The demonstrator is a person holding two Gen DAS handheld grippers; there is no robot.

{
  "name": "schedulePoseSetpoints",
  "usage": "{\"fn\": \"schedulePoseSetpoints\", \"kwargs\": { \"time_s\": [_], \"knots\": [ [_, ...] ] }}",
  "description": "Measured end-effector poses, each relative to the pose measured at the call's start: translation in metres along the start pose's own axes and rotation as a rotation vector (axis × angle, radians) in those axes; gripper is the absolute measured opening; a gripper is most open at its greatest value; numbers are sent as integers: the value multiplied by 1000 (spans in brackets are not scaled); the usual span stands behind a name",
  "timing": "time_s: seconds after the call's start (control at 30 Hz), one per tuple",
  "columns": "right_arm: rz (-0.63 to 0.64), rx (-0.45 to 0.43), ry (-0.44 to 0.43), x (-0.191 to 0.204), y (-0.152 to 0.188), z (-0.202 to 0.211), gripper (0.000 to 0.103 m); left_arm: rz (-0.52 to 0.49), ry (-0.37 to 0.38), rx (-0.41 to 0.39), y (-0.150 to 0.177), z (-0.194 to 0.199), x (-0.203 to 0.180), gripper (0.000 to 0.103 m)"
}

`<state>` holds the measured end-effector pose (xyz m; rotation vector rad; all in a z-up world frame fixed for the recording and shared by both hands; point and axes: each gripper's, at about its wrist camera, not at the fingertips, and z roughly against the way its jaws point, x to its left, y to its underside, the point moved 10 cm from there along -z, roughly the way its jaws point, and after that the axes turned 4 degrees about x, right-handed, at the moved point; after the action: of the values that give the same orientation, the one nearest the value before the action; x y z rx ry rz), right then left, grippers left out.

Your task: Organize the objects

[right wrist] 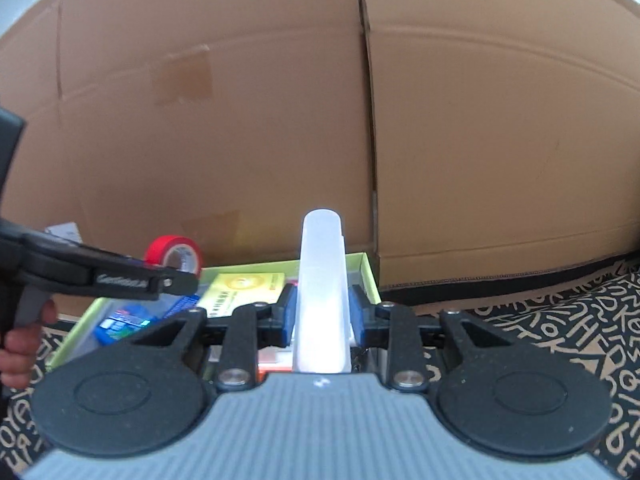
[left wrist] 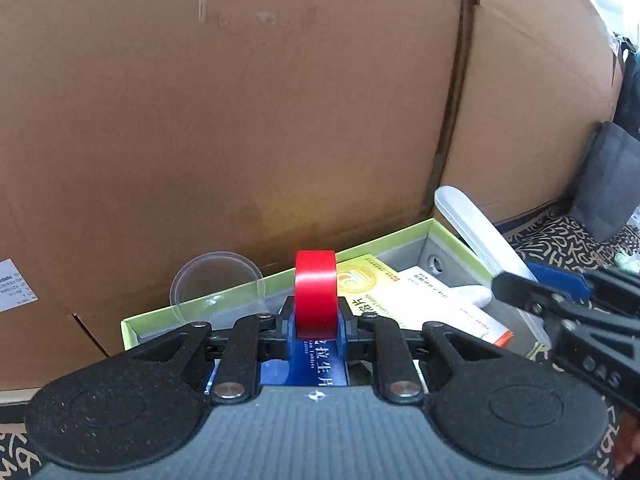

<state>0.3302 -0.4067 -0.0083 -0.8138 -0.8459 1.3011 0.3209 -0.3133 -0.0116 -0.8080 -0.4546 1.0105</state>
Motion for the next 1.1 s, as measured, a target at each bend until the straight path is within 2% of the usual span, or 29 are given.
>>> {"fn": "schedulePoseSetpoints", "kwargs": {
  "time_s": [0.1, 0.13, 0.17, 0.2, 0.23, 0.27, 0.33, 0.37, 0.43, 0.47, 0.63, 0.8, 0.97, 1.1],
  "knots": [
    [13, 24, -7, 0, -1, -17, 27, 4, 1, -14, -3, -4, 2, 19],
    [19, 35, -19, 1, 1, -23, 27, 8, 11, -37, -4, -2, 3, 22],
    [25, 49, -30, 3, 3, -28, 28, 13, 25, -61, -4, 2, 3, 30],
    [32, 59, -33, 5, 7, -28, 35, 19, 42, -70, -3, 6, 3, 59],
    [38, 55, -25, 5, 10, -29, 48, 30, 55, -78, -2, 10, 2, 87],
    [42, 40, -14, 5, 12, -28, 54, 45, 52, -105, -1, 16, 4, 92],
    [38, 15, 4, 3, 18, -21, 72, 58, 45, -168, 3, 34, 4, 92],
    [31, 2, 4, 2, 20, -17, 76, 56, 52, -178, 7, 41, 4, 93],
    [3, -26, 1, -1, 25, -2, 99, 65, 56, -201, 19, 58, 4, 93],
    [-11, -42, -3, -1, 28, 4, 103, 62, 54, -210, 26, 66, 4, 93],
    [-59, -65, -43, -1, 46, 43, 103, 73, 43, -236, 66, 105, 7, 100],
    [-42, -20, -87, 24, 62, 77, 103, 71, -15, -217, 103, 131, 9, 101],
    [-44, 8, -88, 37, 77, 117, 103, 82, -58, -141, 140, 141, 10, 101],
    [12, 24, -71, 52, 89, 141, 103, 121, -101, -73, 164, 143, 12, 101]
  ]
}}
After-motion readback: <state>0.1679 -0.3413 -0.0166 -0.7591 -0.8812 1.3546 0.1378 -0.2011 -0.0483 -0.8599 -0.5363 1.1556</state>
